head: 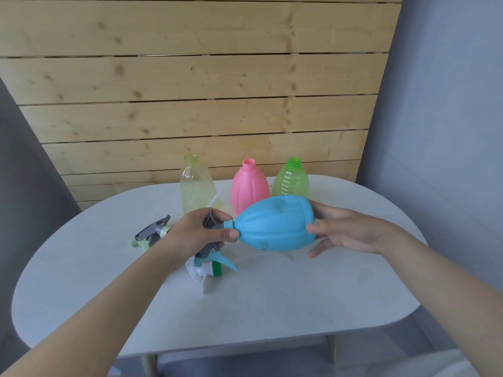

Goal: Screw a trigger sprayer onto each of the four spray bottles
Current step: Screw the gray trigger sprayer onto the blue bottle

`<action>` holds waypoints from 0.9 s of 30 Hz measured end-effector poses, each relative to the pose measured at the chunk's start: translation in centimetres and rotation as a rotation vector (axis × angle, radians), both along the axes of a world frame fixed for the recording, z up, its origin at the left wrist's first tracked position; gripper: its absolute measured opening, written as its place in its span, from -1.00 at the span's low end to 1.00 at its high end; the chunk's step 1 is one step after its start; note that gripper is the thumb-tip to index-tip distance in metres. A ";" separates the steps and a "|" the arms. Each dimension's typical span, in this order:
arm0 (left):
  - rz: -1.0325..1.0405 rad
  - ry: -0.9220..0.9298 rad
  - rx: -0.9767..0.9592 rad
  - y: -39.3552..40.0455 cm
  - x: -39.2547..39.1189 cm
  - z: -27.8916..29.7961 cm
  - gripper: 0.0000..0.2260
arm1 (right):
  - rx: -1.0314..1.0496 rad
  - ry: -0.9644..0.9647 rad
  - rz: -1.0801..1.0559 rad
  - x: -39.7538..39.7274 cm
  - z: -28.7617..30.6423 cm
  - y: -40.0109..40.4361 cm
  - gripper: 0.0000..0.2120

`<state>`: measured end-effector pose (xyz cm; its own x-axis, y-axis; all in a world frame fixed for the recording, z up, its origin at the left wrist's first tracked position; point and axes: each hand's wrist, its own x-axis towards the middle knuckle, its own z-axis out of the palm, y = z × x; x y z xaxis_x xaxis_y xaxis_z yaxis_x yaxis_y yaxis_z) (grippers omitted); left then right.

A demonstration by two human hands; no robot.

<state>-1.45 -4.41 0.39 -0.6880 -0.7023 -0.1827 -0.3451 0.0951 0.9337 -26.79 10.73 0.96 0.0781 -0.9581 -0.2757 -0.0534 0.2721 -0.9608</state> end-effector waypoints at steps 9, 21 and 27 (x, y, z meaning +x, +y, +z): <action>-0.020 0.003 -0.031 0.0 -0.2 0.2 -0.66 | 0.183 0.298 -0.164 1.2 -0.4 -0.4 -0.11; -0.012 0.014 -0.045 0.3 -0.2 0.5 -0.69 | 0.162 0.219 -0.170 1.5 -0.2 -0.3 -0.13; -0.020 -0.010 -0.015 0.2 -0.1 0.2 -0.66 | 0.067 -0.089 -0.158 1.5 -0.2 -0.3 -0.40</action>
